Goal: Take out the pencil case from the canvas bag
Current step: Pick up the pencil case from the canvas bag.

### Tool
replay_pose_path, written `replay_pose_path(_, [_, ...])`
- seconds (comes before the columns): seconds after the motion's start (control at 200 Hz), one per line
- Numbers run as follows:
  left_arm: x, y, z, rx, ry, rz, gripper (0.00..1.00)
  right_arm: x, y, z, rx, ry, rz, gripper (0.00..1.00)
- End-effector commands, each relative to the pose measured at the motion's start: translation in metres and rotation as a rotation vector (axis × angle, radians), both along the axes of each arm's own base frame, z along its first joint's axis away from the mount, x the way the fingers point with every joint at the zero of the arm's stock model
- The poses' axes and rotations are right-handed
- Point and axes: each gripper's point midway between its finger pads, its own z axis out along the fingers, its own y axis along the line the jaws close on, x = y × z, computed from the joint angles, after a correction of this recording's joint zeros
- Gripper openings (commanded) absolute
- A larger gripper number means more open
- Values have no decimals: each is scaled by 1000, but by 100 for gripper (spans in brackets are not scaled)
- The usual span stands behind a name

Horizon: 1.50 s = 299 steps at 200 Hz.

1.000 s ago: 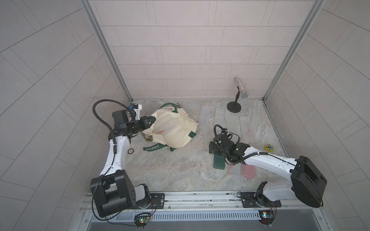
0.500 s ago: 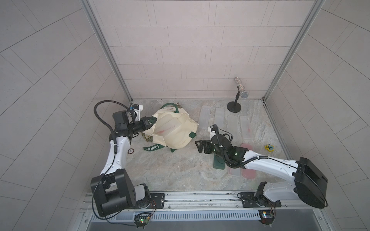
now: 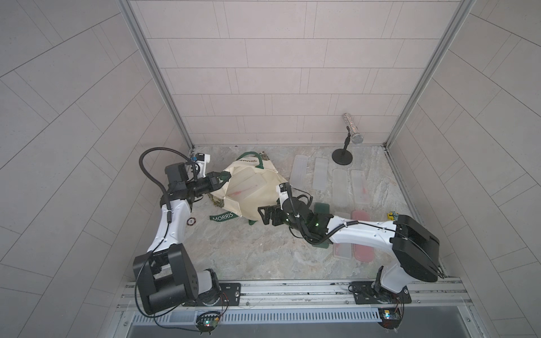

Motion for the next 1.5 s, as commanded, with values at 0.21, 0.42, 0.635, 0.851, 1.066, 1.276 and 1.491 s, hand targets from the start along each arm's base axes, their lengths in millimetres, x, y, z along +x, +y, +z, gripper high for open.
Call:
replay_pose_path(0.21, [-5,-5,16,28,-79,-66,0,20,48,-14,84,57,-6,99])
replay_pose_path(0.42, [-10,-13,20,-20,-80,-129,0,29,46,-34,183,93,-186,100])
replay_pose_path(0.635, [-15,-15,22,27,-109,-143,0,37,79,-47,251,177,-188,100])
replay_pose_path(0.851, [-20,-16,19,69,-114,-153,0,51,84,-78,369,310,-294,100])
replay_pose_path(1.066, [-23,-20,20,68,-107,-187,0,69,78,-82,393,324,-333,100])
replay_pose_path(1.276, [-28,-24,22,73,-118,-214,0,79,74,-81,441,346,-377,100])
replay_pose_path(1.491, [-33,-28,23,82,-130,-243,0,89,78,-91,462,430,-444,100])
